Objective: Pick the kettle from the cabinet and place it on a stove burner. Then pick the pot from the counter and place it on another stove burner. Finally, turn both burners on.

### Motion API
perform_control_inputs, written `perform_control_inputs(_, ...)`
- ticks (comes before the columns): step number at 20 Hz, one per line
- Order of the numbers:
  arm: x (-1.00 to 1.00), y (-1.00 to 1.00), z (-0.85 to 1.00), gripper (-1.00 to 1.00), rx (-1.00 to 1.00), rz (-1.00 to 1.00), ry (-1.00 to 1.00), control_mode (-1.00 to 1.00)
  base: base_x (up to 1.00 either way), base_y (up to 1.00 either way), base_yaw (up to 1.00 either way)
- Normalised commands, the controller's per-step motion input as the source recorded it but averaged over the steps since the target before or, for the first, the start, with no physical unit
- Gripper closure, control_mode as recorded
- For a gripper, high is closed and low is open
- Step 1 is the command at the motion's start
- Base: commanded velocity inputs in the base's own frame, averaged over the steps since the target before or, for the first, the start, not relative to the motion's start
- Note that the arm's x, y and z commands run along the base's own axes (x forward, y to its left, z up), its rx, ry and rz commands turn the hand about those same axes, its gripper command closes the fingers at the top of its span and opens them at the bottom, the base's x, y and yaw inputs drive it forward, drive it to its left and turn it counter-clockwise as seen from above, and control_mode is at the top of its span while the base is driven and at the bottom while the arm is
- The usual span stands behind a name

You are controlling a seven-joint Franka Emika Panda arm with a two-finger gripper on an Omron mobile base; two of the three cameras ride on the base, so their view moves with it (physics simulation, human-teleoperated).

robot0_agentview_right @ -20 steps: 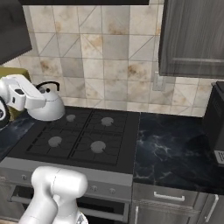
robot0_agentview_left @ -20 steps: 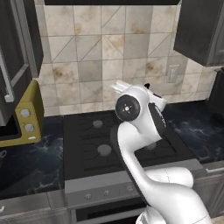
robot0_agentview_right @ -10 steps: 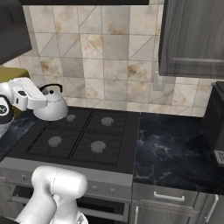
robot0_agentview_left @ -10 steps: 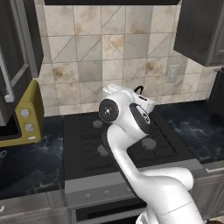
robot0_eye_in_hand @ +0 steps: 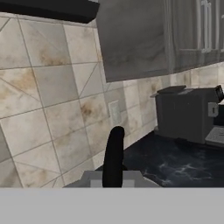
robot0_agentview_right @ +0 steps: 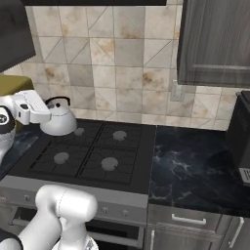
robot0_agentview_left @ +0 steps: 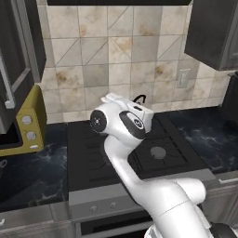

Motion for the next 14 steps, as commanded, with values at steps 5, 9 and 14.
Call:
perform_control_inputs(5, 0.08, 0.01, -0.21, 1.00, 0.00, 0.00, 0.02, -1.00, 0.00, 0.00, 0.00)
perform_control_inputs(9, 0.26, 0.09, -0.20, 1.00, 0.00, -0.01, 0.00, -1.00, 0.00, 0.00, 0.00)
perform_control_inputs(14, 0.34, 0.13, -0.20, 1.00, 0.00, -0.02, 0.00, -1.00, 0.00, 0.00, 0.00)
